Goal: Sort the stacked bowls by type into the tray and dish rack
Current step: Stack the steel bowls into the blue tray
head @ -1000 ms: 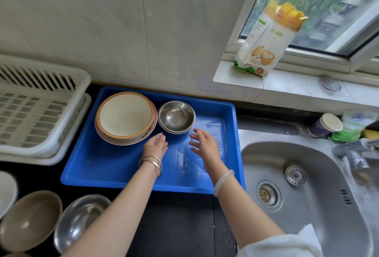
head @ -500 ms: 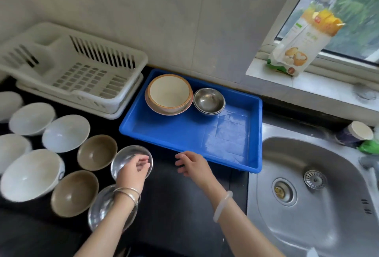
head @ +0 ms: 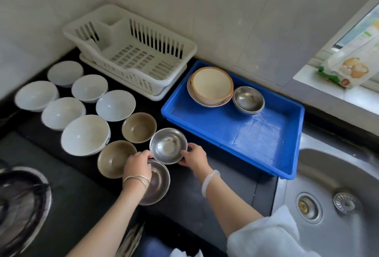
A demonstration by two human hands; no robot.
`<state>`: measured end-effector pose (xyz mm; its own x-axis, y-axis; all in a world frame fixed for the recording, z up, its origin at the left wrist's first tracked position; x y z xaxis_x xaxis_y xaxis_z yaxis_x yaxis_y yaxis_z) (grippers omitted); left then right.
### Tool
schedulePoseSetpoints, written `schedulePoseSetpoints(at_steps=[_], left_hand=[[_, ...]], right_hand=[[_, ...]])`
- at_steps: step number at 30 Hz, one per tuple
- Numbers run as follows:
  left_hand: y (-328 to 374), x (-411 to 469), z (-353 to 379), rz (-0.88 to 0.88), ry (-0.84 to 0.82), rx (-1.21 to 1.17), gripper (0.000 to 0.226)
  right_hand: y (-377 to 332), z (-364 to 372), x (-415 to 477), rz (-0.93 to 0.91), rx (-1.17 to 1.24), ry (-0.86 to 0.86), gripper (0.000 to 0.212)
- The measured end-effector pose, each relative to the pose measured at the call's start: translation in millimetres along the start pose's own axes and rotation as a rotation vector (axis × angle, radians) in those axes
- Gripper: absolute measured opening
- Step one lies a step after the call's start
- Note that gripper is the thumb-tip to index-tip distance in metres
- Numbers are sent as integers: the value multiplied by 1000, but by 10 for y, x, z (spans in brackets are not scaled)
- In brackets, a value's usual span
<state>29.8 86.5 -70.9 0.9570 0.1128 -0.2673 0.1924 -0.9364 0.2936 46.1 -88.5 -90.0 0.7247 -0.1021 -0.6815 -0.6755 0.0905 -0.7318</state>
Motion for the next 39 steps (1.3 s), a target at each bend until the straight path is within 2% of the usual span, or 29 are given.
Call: schedulePoseSetpoints(at_steps=[3, 8, 12, 14, 19, 22, 26, 29, 35, 39], left_hand=[[-14, 50, 20, 22, 0, 70, 27], [35, 101, 9, 34, -103, 212, 20], [128, 150, -9, 29, -166, 208, 22], [149, 188, -3, 14, -194, 139, 22], [211, 311, 69, -38, -279, -122, 2], [237, 343, 138, -104, -310, -261, 9], [262, 294, 252, -257, -391, -621, 19], [258, 254, 281, -321, -402, -801, 16], [302, 124, 217, -323, -421, -867, 10], [332, 56, 219, -358, -463, -905, 21]], right_hand=[[-25, -93, -33, -42, 19, 66, 22], [-84, -346, -161, -71, 63, 90, 25], [-127, -538, -256, -106, 65, 107, 24], [-140, -622, -304, -118, 55, 111, 25], [-124, -785, -410, -140, 10, 130, 27], [-82, -835, -440, -144, -47, 160, 21], [-19, -837, -459, -146, -103, 171, 16], [27, -795, -447, -152, -140, 172, 15], [125, -660, -386, -145, -204, 166, 8], [205, -653, -356, -137, -216, 219, 9]])
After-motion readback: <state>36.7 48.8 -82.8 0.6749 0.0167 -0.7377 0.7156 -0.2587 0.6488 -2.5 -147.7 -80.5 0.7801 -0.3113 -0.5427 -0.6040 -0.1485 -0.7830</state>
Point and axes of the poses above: each hand's wrist, its own x-axis towards the middle knuckle, its own z-axis out of the palm, y = z × x, the point moved 2 cm from there along x, towards the middle knuckle, and after that the axes turned 9 degrees about x, right-handed, at the moved point
